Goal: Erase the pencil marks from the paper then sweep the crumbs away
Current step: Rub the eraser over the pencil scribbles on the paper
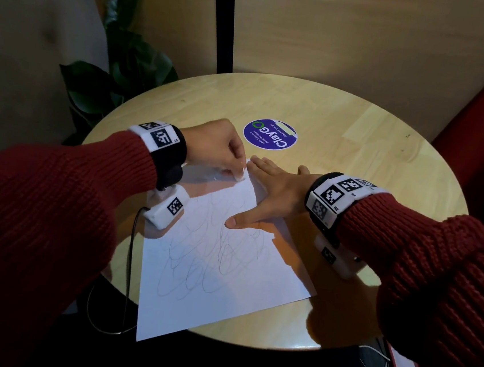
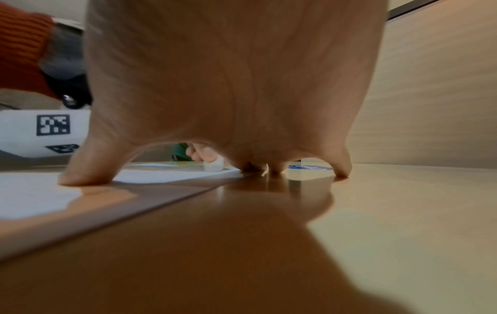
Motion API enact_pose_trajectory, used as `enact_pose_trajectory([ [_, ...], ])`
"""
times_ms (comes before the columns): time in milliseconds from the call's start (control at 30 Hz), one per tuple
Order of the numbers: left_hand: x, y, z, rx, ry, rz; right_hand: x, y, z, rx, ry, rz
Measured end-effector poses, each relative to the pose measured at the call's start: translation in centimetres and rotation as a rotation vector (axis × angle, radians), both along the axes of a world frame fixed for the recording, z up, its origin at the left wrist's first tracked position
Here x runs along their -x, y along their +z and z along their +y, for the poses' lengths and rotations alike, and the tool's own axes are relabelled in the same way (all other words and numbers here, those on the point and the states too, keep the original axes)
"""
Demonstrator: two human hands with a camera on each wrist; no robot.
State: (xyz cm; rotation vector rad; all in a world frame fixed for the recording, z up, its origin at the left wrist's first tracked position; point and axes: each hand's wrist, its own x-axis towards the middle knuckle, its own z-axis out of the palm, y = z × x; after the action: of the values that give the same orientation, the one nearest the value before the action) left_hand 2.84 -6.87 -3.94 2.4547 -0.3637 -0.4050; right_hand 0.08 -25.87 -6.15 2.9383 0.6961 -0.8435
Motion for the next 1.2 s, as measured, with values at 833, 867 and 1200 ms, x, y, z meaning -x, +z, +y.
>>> enact_pose_trajectory([
  [833,0.7,0.4,0.0,-0.090,-0.124,0.026,0.1,-0.1,0.0,-0.015,-0.019,0.021],
  [867,1.1,0.3,-0.3,-0.088,-0.169,0.089,0.2,0.0,0.1,-0.017,-0.018,0.021],
  [1200,1.7,0.9,-0.4,-0.110,-0.250,0.204,0.1,-0.3,0.1,-0.012,-0.030,0.013],
])
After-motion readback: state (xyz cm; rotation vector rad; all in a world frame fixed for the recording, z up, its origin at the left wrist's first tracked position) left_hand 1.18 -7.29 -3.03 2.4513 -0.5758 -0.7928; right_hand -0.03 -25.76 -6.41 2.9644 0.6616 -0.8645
